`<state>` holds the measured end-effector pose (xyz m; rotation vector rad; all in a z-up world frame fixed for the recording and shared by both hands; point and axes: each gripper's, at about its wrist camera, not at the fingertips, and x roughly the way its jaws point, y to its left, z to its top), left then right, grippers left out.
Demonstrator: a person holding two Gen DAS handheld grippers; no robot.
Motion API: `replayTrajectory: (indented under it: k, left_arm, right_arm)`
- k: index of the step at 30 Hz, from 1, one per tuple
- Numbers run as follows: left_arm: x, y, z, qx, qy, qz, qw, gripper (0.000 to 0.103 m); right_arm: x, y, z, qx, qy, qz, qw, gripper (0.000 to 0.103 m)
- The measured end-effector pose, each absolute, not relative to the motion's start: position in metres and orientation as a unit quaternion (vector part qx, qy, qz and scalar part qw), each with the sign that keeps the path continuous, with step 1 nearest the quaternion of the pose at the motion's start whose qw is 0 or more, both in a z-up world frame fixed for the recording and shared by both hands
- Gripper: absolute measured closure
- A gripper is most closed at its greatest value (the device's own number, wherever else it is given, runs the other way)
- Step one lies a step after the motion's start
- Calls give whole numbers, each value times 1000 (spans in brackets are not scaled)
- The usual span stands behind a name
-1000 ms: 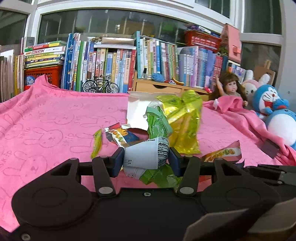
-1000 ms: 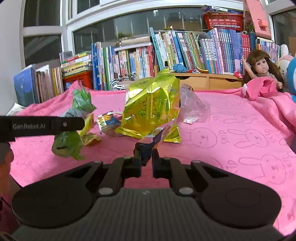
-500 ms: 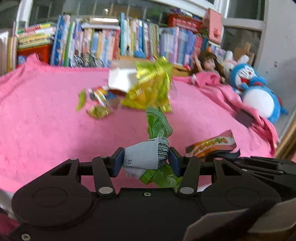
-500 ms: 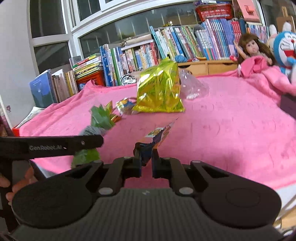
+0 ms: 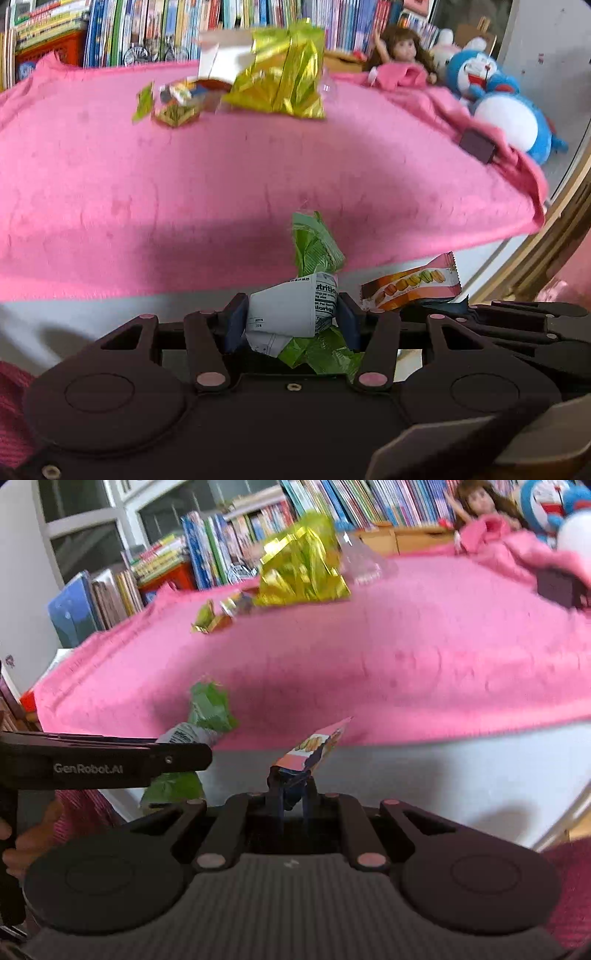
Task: Collect trash
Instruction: 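Carry both wrappers down into the bin and open both tools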
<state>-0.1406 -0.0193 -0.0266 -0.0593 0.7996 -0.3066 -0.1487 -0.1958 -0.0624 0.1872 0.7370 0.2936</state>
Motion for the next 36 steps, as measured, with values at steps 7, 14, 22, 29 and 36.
replayTrajectory:
  k: [7, 14, 22, 29, 36]
  left_arm:
    - [-140, -23, -61, -8, 432, -134, 892, 54]
    - [-139, -24, -92, 4, 477, -124, 870, 54]
    - [-135, -27, -119, 16, 520, -118, 846, 54]
    - [-132, -32, -139, 24, 550, -110, 827, 53]
    - [-132, -32, -151, 28, 566, -102, 817, 53]
  right_arm:
    - [-148, -193, -93, 93, 397, 132, 903, 90]
    - [-148, -189, -113, 91, 428, 129, 890, 90]
    - [-150, -187, -126, 85, 449, 129, 880, 89]
    - [-144, -182, -148, 89, 481, 120, 864, 88]
    - [-143, -177, -155, 84, 489, 118, 860, 84]
